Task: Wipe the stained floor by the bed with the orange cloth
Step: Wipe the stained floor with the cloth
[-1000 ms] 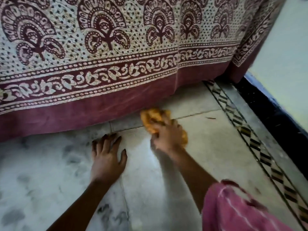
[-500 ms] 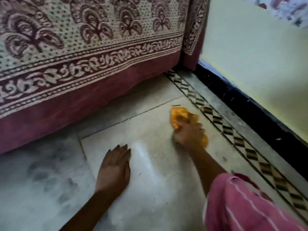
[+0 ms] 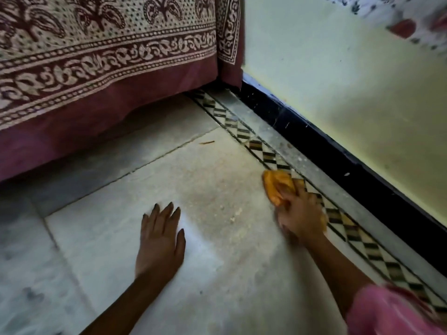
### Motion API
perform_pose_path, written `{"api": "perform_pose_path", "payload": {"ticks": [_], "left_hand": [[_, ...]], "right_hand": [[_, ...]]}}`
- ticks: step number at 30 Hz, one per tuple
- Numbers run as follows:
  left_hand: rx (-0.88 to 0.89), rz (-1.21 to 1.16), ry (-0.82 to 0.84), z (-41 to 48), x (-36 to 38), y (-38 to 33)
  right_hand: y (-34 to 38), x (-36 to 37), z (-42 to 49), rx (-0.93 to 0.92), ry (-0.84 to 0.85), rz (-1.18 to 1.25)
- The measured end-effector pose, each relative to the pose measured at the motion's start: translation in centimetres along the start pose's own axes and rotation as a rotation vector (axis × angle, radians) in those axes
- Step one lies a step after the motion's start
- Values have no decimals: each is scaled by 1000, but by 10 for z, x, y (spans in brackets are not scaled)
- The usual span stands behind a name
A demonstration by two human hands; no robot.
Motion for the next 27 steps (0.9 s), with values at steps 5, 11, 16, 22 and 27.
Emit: {"api": "perform_pose_path", "payload": {"ticks": [5,11,16,22,27], "left_hand": [[-36,-14,23,1,0,-2],[-41,5,23,0,-2,-1],[-14,24,36,-2,-3,1],[-21,24,49,-3,-3,-1],[-72,27,8,-2,-5,0]], "right_hand": [[120,7,17,-190,-47,176],[65,-8,-84,-603,34,323],[-16,1,-20,-258,22,68],[134,17,89,-207,41,84],[228,13,3,-640,12,243]]}}
Point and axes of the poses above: each hand's wrist, its own z-axis towards the middle knuckle, its own x-axis out of the palm, y = z × x, the point moved 4 cm from there along z, towards the middle knuckle, and after that the axes turned 14 degrees about -y, right-handed, at the moved point
